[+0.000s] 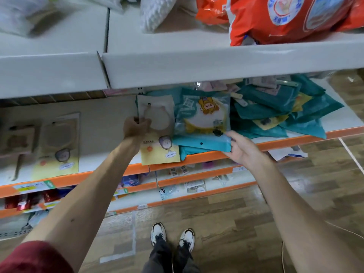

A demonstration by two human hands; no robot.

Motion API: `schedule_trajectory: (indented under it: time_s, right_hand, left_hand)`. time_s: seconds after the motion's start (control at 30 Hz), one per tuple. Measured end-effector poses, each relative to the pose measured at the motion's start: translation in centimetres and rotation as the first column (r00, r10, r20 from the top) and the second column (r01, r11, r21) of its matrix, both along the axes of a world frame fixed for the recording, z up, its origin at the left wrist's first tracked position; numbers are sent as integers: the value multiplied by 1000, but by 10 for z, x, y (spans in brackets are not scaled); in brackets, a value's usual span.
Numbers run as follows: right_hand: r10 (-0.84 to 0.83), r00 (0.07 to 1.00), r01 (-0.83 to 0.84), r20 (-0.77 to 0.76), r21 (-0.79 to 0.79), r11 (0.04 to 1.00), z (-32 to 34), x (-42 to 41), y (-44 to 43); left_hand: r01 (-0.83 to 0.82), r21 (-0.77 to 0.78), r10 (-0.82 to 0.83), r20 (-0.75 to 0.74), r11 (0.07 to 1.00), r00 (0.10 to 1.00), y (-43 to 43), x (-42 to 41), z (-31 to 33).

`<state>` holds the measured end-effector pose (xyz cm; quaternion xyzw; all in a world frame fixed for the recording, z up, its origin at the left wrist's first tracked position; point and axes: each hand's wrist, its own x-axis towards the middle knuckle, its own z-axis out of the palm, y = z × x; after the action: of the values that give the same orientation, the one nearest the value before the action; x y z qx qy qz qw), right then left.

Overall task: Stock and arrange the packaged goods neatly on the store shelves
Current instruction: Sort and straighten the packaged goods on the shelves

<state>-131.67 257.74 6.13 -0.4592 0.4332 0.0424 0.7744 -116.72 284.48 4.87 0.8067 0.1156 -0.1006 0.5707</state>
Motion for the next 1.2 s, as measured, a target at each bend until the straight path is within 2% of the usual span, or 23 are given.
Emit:
schedule_trajectory:
  time_s: [0.1, 0.23, 0.3, 0.4, 0.5, 0.57, 0.63, 0.7, 0.73, 0.8, 0.83, 0.87, 0.9, 0.93, 0.97, 1.0, 1.03, 1.07, 1.13, 1.2]
  right_hand:
    - [33, 999, -35, -30, -54, 998, -1, 11, -3]
    - [44, 986, -90, -159, -298, 950, 1, 35, -6]
    - [76, 978, -143, -194, -360, 922, 1, 38, -4]
    - [43, 987, -86, -152, -285, 955, -2, 36, 1]
    - [-176, 984, 177, 20, -168, 970, -11, 34, 13]
    - [-348, 928, 352, 131, -14, 936, -10, 34, 37]
    - [-421, 900, 404, 116, 145, 903, -9, 37, 62]
    - [-243, 968, 226, 63, 197, 954, -1, 43, 83]
    - [-41, 998, 31, 54, 179, 983, 8, 44, 88]
    - [358, 933, -358, 14, 91, 929, 26, 44, 86]
    - [458, 889, -458, 4, 22, 888, 34, 43, 80]
    - [474, 881, -472, 4, -80, 878, 40, 44, 69]
    - [414, 910, -400, 17, -226, 889, 41, 45, 54]
    - [344, 939, -305, 5, -449, 840, 41, 48, 36]
    - [302, 952, -256, -56, -686, 681, 36, 54, 13]
    - [293, 944, -281, -152, -837, 469, 28, 61, -7]
    - [277, 913, -381, -300, -870, 314, 21, 65, -21]
    - [248, 863, -497, -440, -827, 262, 12, 68, -31]
    - [211, 741, -671, -637, -708, 221, -4, 67, -36]
    - [220, 725, -687, -653, -706, 171, -11, 61, -30]
  left_hand:
    - [-4, 22, 4, -3, 1000, 1000, 1, -3, -1]
    - [4, 8, -4, -24, 1000, 1000, 5, -7, 1]
    - [9, 3, -9, -27, 1000, 1000, 5, -9, 4]
    - [-6, 3, 6, -23, 1000, 1000, 6, -11, 8]
    - [-40, -15, 40, -18, 999, 999, 7, -10, 9]
    - [-75, -32, 74, -18, 997, 997, 8, -10, 9]
    - [-89, -46, 88, -19, 995, 996, 9, -11, 9]
    - [-80, -56, 79, -18, 995, 997, 11, -11, 10]
    - [-72, -56, 72, -15, 996, 997, 12, -11, 11]
    - [-59, -46, 58, -15, 997, 998, 12, -9, 12]
    - [-47, -43, 46, -11, 998, 999, 12, -8, 13]
    - [-32, -42, 32, -5, 999, 999, 11, -7, 14]
    - [-14, -44, 14, -3, 999, 1000, 11, -6, 14]
    - [-2, -50, 1, -3, 999, 1000, 11, -5, 14]
    - [9, -50, -9, -5, 999, 1000, 11, -5, 14]
    - [14, -48, -14, -6, 999, 1000, 11, -6, 13]
    - [9, -45, -9, -12, 999, 1000, 11, -7, 13]
    - [-3, -41, 2, -17, 999, 1000, 11, -8, 12]
    - [-5, -42, 3, -32, 999, 999, 9, -10, 12]
    - [5, -30, -6, -43, 1000, 999, 7, -12, 12]
